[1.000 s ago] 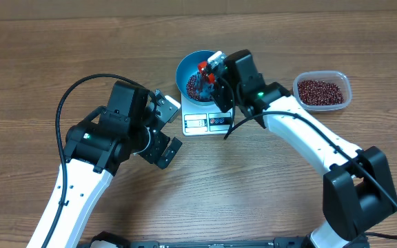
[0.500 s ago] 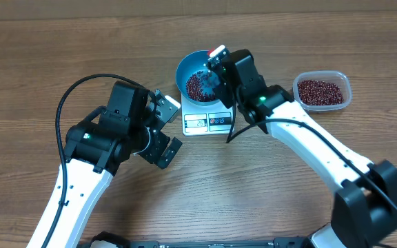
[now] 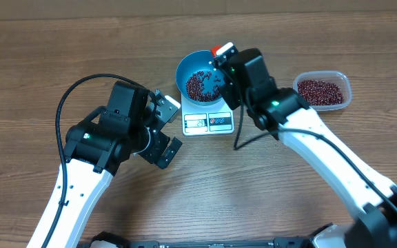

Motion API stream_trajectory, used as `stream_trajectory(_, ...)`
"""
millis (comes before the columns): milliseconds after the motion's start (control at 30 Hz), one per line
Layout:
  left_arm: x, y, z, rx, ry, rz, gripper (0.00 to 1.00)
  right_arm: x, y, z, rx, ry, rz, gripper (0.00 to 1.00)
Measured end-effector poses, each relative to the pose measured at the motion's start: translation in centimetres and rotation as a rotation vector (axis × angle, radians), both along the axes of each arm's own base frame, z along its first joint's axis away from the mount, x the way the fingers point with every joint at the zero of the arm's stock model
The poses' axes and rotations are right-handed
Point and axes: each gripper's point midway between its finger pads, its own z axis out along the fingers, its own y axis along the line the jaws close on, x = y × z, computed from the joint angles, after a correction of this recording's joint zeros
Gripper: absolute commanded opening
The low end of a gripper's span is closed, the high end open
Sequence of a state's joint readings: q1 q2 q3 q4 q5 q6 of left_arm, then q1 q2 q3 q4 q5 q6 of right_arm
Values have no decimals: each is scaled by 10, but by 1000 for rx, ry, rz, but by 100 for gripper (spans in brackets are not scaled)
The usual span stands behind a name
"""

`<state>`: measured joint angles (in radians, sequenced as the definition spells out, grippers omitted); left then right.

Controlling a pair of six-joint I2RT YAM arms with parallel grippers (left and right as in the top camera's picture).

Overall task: Scoop item into bowl and weigh 150g on scale
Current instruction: 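Carry the empty red cup back toward the bean tub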

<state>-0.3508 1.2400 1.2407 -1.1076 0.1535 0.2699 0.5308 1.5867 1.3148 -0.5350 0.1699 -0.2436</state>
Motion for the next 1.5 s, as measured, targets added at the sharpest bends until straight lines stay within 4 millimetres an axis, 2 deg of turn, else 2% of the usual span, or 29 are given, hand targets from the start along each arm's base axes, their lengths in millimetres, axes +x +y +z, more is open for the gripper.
stream_trajectory(167, 0, 0, 0, 0, -1, 0, 100, -29, -23, 30, 19, 14, -20, 4)
stream_trajectory(300, 0, 0, 0, 0, 0, 0, 100, -52, -51, 38, 57, 84, -108, 4)
stream_trajectory(400, 0, 0, 0, 0, -1, 0, 100, -78, -67, 37, 91, 170, -163, 4)
stream_trajectory(667, 0, 0, 1, -1, -2, 0, 100, -139, -90, 58, 184, 250, -243, 4)
stream_trajectory(767, 0, 0, 1, -1, -2, 0, 100, -147, -93, 77, 246, 193, -247, 4)
stream_trajectory(900, 0, 0, 1, -1, -2, 0, 100, -145, -91, 111, 384, 81, -267, 4)
stream_trajectory(1000, 0, 0, 1, -1, -2, 0, 100, -141, -89, 121, 455, 63, -299, 4)
stream_trajectory(1100, 0, 0, 1, -1, -2, 0, 100, -138, -88, 110, 454, 109, -334, 4)
stream_trajectory(1200, 0, 0, 1, 0, -2, 0, 100, -133, -90, 90, 411, 171, -382, 4)
stream_trajectory(1367, 0, 0, 1, -1, -2, 0, 100, -122, -103, 57, 280, 232, -482, 4)
stream_trajectory(1433, 0, 0, 1, 0, -2, 0, 100, -117, -108, 43, 227, 258, -518, 9)
stream_trajectory(1500, 0, 0, 1, 0, -2, 0, 100, -114, -113, 32, 190, 288, -549, 4)
